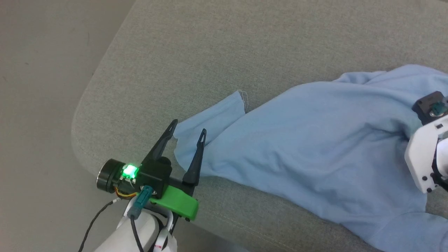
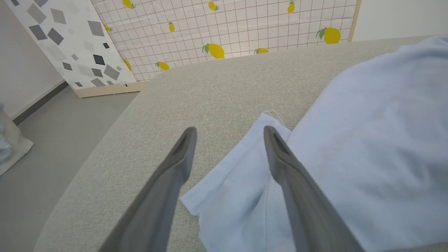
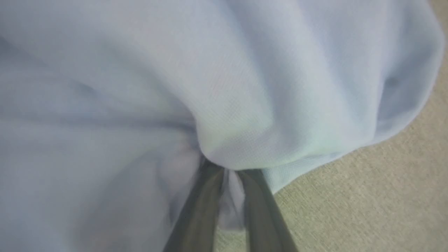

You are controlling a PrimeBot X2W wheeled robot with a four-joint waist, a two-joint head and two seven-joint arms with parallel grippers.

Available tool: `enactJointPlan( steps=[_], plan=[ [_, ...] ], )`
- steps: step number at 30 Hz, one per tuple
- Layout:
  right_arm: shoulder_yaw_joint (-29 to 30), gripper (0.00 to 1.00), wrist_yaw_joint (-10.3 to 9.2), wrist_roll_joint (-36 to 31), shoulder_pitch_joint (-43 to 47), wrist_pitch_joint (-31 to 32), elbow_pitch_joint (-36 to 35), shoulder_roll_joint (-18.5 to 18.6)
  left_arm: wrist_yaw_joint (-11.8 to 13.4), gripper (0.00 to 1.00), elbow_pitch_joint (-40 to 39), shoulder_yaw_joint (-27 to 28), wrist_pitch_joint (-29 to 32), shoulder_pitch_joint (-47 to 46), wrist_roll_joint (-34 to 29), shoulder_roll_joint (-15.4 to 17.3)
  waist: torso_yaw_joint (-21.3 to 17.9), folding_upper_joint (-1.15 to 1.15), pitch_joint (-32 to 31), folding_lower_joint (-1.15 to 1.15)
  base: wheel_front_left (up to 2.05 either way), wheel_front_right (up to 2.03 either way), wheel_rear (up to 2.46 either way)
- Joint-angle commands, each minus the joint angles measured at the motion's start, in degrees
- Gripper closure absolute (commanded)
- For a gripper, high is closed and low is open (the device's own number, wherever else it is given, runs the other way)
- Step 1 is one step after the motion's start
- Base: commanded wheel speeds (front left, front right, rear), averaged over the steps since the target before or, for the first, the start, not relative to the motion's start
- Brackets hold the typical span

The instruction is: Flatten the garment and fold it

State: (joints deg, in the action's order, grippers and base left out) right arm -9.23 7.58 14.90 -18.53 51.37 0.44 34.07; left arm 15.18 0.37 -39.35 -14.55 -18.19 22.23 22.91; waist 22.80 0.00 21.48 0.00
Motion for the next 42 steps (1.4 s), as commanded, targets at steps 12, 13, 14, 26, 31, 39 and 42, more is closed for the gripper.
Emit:
enactJointPlan(
  steps=[12,13,14,26,31,39,42],
  plan=[
    [11.42,1.0,-0.09,-1.56,7.18,-11.6,-6.07,-1.57,-1.09,0.0,0.72,0.56,-0.09,3.06,0.23,1.91,-5.88,0.0,-9.22,0.0,0.0,0.0,0.0],
    [12.28,1.0,-0.09,-1.63,6.68,-12.15,-6.81,-1.25,-1.2,0.0,0.45,0.45,0.02,3.09,0.27,2.05,-5.98,0.0,-9.06,0.0,0.0,0.0,0.0],
    [13.01,1.0,-0.09,-1.68,6.1,-12.57,-7.2,-0.85,-1.28,0.0,0.22,0.35,0.1,2.99,0.23,2.1,-5.96,0.0,-8.83,0.0,0.0,0.0,0.0],
    [8.54,1.0,-0.09,-2.47,-15.44,-17.73,0.96,12.13,-1.21,0.0,-1.85,0.45,-0.08,-0.27,-0.37,-0.07,-2.79,0.0,0.71,0.0,0.0,0.0,0.0],
    [0.34,1.0,-0.09,-3.91,-24.33,-18.78,9.69,14.54,-1.77,0.0,-1.21,0.7,-0.3,-1.83,-0.75,-1.74,-0.93,0.0,3.87,0.0,0.0,0.0,0.0],
    [-9.29,1.0,-0.09,-6.37,-29.94,-21.79,22.15,14.25,-2.58,0.0,0.0,2.06,-0.42,-3.35,-1.39,-3.81,0.35,0.0,4.97,0.0,0.0,0.0,0.0],
    [-11.43,0.0,-0.09,-6.72,-30.46,-23.03,25.12,13.45,-2.9,0.0,0.5,2.62,-0.43,-3.28,-1.67,-4.25,0.05,0.0,4.03,0.0,0.0,0.0,0.0]
  ],
)
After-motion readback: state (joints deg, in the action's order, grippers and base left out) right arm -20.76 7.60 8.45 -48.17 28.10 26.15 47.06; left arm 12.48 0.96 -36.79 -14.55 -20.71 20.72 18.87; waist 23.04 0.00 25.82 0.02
